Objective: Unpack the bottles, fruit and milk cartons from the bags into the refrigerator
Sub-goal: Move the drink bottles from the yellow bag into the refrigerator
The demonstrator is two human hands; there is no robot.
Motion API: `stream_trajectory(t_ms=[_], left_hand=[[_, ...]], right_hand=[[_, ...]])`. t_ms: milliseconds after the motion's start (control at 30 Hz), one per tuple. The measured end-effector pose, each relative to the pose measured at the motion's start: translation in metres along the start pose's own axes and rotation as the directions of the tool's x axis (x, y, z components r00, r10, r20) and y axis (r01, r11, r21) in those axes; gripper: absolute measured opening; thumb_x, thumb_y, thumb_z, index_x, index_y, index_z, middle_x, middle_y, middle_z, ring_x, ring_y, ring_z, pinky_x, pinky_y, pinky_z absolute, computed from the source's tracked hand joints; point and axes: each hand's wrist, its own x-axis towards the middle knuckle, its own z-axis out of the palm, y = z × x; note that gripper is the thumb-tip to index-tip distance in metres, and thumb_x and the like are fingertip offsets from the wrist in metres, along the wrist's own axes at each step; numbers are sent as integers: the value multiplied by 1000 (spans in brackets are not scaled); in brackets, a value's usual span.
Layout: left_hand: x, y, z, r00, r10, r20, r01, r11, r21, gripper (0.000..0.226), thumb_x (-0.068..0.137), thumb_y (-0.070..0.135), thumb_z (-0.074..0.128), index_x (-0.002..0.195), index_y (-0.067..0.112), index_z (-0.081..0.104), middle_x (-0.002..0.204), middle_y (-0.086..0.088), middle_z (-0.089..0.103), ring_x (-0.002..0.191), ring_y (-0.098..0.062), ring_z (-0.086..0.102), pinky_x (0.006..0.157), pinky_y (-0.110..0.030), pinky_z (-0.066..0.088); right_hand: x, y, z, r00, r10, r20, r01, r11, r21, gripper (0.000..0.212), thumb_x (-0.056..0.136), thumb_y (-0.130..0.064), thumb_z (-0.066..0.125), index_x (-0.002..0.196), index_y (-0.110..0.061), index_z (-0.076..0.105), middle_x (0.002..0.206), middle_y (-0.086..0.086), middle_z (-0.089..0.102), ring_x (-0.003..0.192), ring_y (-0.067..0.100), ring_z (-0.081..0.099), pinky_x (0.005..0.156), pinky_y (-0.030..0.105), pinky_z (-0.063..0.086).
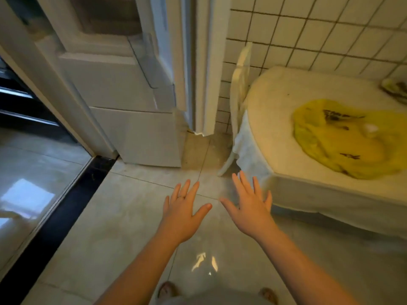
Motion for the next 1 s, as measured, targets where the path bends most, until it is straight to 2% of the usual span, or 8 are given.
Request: stream_trajectory(t_ms=[200, 300, 467, 733, 867, 933, 1000], left_hand=[[31, 152, 84, 995, 96, 24, -96, 995, 16, 83, 87, 77, 23, 158, 37, 10, 167, 9, 0, 154, -17, -6, 124, -46, 7], [39, 231, 127, 988, 145, 61, -145, 989, 2, 80, 90, 76, 27, 158, 37, 10, 167, 9, 0, 154, -17, -5, 124, -50, 9], [48, 330, 176, 981, 175, 77, -175, 984, -7, 75, 94, 70, 35, 158, 35, 15, 167, 7, 5, 154, -17, 0, 124, -46, 11], [77, 408, 217, 968, 225, 110, -224, 974, -24, 74, 94, 69, 38, 157, 37, 15, 167, 8, 7, 154, -15, 2, 124, -45, 13], [112, 433, 233, 956, 262, 128, -260, 965, -35, 73, 95, 68, 37, 157, 37, 16, 167, 8, 8, 154, -17, 3, 125, -44, 12], [135, 447, 241, 950, 286, 128, -282, 958, -47, 77, 92, 74, 33, 157, 35, 19, 167, 5, 11, 154, -19, 6, 125, -43, 12], [161, 462, 246, 945, 308, 107, -305, 951, -39, 96, 79, 90, 20, 156, 33, 23, 166, 2, 16, 153, -22, 11, 124, -42, 15]], right_hand=[[-15, 166, -67, 989, 123, -77, -120, 992, 48, 74, 97, -62, 38, 157, -40, 0, 165, -17, -11, 152, 22, -12, 118, 62, -2], [-28, 251, -99, 978, 186, -94, -179, 980, 81, 75, 97, -62, 39, 157, -40, 0, 164, -18, -12, 152, 20, -13, 118, 62, -2], [-42, 355, -141, 969, 232, -84, -224, 971, 89, 74, 97, -62, 39, 157, -39, 2, 165, -17, -10, 152, 19, -13, 119, 60, -2], [-31, 447, -177, 965, 256, -52, -246, 958, 146, 73, 98, -60, 39, 157, -38, 2, 164, -18, -10, 152, 18, -13, 118, 60, -2], [0, 483, -196, 970, 228, -80, -220, 971, 96, 74, 98, -60, 41, 158, -37, 5, 165, -18, -5, 153, 18, -7, 120, 58, 0], [22, 500, -213, 970, 216, -110, -209, 975, 72, 74, 97, -58, 44, 157, -36, 7, 165, -17, 0, 153, 19, -2, 120, 56, 3], [46, 515, -231, 970, 203, -133, -198, 979, 50, 73, 97, -57, 46, 157, -36, 10, 165, -15, 6, 153, 20, 3, 120, 55, 6]])
